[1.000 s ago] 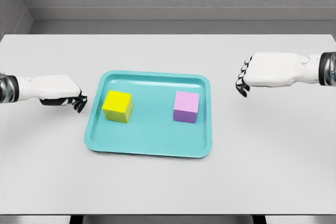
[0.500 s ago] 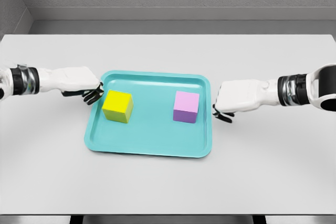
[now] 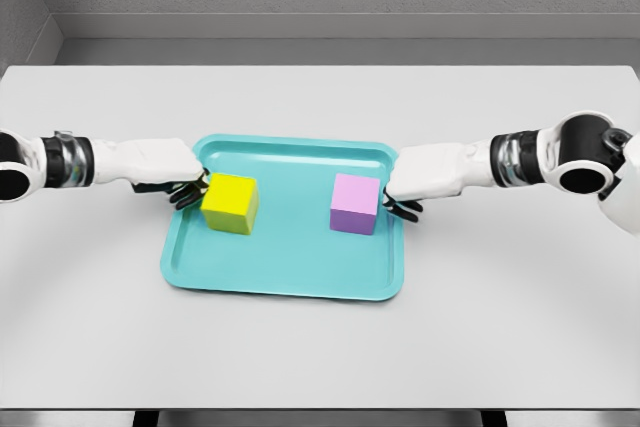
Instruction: Push two cubes
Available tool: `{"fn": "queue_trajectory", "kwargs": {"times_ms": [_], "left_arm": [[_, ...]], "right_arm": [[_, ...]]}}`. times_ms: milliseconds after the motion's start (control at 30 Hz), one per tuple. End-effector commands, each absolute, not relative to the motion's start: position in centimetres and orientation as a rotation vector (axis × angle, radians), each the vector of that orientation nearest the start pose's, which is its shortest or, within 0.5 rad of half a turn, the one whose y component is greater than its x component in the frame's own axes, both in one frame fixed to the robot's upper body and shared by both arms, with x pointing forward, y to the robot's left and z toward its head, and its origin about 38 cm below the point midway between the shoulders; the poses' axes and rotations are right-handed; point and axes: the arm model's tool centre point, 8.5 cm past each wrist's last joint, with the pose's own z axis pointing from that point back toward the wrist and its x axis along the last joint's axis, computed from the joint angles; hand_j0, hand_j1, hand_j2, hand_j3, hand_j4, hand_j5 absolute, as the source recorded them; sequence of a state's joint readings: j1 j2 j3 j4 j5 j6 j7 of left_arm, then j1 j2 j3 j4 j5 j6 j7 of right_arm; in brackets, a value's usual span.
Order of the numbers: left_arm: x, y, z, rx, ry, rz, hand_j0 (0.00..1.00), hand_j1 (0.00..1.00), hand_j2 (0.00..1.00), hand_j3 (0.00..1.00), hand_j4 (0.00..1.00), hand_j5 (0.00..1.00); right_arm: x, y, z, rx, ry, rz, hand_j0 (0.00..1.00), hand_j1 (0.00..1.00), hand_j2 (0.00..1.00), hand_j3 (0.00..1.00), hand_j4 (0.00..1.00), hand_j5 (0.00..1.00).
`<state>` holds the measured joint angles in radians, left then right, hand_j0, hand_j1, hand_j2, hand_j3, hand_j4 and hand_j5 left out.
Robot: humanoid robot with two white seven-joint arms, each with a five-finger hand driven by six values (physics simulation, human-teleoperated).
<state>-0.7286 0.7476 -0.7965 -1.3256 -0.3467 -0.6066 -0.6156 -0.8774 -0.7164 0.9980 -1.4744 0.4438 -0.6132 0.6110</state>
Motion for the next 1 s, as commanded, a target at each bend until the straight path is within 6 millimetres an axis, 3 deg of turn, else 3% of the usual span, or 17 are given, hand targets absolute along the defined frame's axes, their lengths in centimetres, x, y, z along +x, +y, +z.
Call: {"fn": "queue_trajectory", "kwargs": {"times_ms": [0,200,833,900,967], "left_arm": [[44.3,26.8,16.8,0.184,-1.272,-2.187,0.0,0.0,0.0,0.0,0.0,0.0],[44.4,26.4,16.6,0.175,-1.279,-2.182,0.0,0.0,0.0,0.0,0.0,0.0],[45.2,25.6,14.9,0.13,-1.28,-2.128,0.0,0.0,0.0,0.0,0.0,0.0],[45.0,27.0,15.9,0.123,-1.299,-2.09,0.01,0.01,0.01,0.01,0.01,0.01],[44.9,30.3,17.0,0.149,-1.279,-2.035,0.01,0.01,0.01,0.01,0.01,0.01]], "right_arm": [[43.2,-20.4,18.3,0.24,1.547,-3.112,0.13,0.13,0.13,0.13,0.13,0.13],[43.1,-20.2,17.9,0.222,1.537,-3.119,0.16,0.16,0.16,0.16,0.16,0.16],[43.8,-15.9,18.1,0.186,1.55,-3.045,0.16,0.16,0.16,0.16,0.16,0.16],[44.1,-15.4,17.4,0.168,1.545,-3.061,0.16,0.16,0.16,0.16,0.16,0.16],[44.1,-14.8,17.4,0.165,1.542,-3.05,0.16,0.16,0.16,0.16,0.16,0.16]]}}
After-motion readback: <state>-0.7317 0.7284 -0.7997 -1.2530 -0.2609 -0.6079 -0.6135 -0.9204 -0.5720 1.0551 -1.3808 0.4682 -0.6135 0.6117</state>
